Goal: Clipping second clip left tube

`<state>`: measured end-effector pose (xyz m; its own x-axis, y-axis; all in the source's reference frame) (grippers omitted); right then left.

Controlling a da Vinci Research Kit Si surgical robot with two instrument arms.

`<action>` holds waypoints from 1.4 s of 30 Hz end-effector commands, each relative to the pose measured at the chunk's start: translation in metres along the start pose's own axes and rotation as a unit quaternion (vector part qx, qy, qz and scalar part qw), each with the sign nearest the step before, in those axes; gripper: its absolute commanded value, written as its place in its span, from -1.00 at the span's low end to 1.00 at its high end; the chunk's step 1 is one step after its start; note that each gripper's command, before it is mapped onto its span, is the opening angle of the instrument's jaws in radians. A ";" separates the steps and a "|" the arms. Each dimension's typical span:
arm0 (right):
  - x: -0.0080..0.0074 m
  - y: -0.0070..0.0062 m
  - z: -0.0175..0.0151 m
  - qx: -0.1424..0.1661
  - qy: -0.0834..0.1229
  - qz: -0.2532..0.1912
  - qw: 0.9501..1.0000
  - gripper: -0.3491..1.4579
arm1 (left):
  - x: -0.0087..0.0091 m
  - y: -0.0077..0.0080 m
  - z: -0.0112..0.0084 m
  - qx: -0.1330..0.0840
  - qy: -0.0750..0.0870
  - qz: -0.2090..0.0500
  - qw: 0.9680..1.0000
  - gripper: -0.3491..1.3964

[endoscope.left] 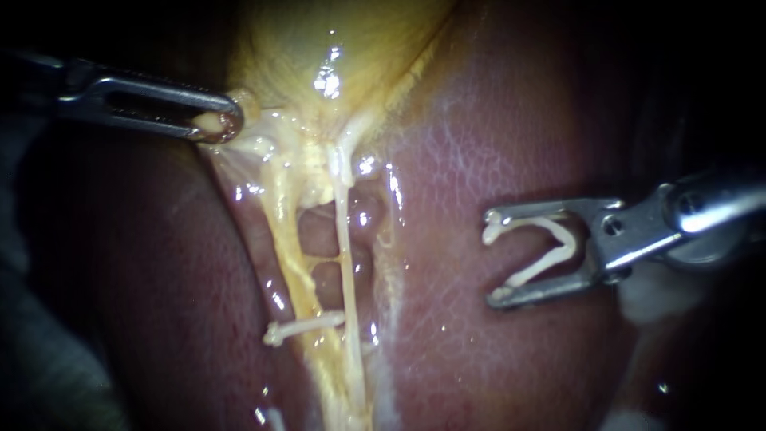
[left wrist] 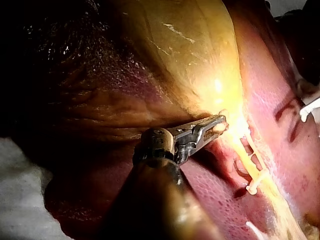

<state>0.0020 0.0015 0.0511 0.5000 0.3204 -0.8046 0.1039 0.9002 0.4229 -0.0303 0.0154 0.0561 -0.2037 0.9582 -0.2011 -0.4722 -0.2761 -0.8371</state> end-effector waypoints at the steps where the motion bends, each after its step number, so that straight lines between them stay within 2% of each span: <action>1: 0.0001 -0.0001 0.0007 0.003 0.004 0.009 1.000 -0.06 | 0.0000 0.0000 0.0000 0.000 0.000 0.000 1.000 -1.00; 5: 0.0004 -0.0004 0.0031 0.015 0.020 0.032 0.999 -0.06 | 0.0000 0.0000 0.0000 0.000 0.000 0.000 1.000 -1.00; 11: 0.0003 -0.0004 0.0070 0.028 0.028 0.060 0.997 -0.06 | 0.0000 0.0000 0.0000 0.000 0.000 0.000 1.000 -1.00; 20: 0.0002 0.0006 0.0110 0.050 0.059 0.109 0.991 -0.06 | 0.0000 0.0000 0.0000 0.000 0.000 0.000 1.000 -1.00; 29: -0.0015 0.0019 0.0131 0.060 0.076 0.140 0.985 -0.06 | 0.0000 0.0000 0.0001 0.000 0.000 0.000 1.000 -1.00; 42: -0.0051 0.0027 0.0160 0.081 0.071 0.162 0.981 -0.06 | 0.0000 0.0000 0.0001 0.000 0.000 0.000 1.000 -1.00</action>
<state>0.0136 -0.0024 0.0634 0.4065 0.6296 -0.6621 0.1016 0.6891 0.7176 -0.0304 0.0154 0.0562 -0.2042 0.9579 -0.2018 -0.4723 -0.2769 -0.8368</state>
